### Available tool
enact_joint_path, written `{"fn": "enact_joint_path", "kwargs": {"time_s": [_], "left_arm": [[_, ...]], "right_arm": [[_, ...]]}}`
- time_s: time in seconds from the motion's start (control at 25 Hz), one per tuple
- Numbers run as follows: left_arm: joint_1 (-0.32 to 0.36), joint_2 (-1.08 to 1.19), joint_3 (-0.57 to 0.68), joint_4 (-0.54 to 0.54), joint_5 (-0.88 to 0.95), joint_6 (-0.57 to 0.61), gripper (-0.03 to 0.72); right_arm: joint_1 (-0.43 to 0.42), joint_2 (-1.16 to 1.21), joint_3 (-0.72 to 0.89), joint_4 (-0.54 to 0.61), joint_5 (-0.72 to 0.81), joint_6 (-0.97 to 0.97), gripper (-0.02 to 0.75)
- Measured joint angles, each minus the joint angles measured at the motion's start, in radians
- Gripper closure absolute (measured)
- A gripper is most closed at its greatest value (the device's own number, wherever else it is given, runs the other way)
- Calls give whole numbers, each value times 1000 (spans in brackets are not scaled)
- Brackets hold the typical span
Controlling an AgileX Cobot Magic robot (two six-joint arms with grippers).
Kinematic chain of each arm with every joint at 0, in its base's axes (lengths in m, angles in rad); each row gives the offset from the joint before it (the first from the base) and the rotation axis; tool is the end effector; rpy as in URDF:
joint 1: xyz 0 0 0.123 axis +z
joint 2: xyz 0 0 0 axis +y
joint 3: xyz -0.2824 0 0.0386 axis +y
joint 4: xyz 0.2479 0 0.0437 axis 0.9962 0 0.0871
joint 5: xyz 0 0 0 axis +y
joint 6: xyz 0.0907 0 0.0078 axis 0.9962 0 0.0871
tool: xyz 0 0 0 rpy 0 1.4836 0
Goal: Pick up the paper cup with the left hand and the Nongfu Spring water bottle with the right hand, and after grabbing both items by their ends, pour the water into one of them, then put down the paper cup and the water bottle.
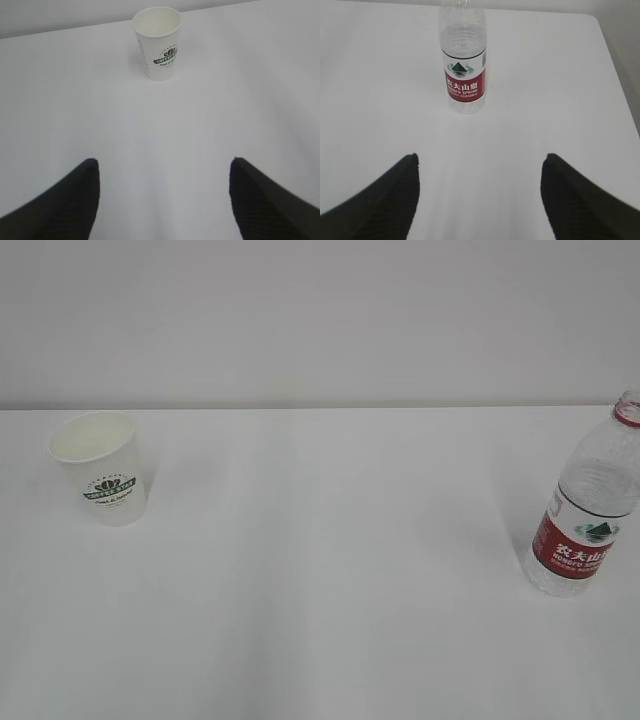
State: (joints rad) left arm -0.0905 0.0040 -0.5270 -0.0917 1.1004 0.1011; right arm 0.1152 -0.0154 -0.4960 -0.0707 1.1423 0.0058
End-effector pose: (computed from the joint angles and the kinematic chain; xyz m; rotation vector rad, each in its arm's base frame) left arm -0.0099 -0.0066 0.2817 0.2046 2.0489 -0.1034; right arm -0.0097 -0.0070 0.2696 -0.1082 2.1096 -0.0133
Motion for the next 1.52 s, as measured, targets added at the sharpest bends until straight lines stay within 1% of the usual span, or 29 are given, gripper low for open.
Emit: {"fn": "enact_joint_path", "kwargs": {"time_s": [1.32, 1.52], "left_arm": [[-2, 0, 0, 0, 0, 0, 98], [-2, 0, 0, 0, 0, 0, 109]], "right_arm": [[0, 0, 0, 0, 0, 0, 171], [0, 0, 0, 0, 0, 0, 171]]}}
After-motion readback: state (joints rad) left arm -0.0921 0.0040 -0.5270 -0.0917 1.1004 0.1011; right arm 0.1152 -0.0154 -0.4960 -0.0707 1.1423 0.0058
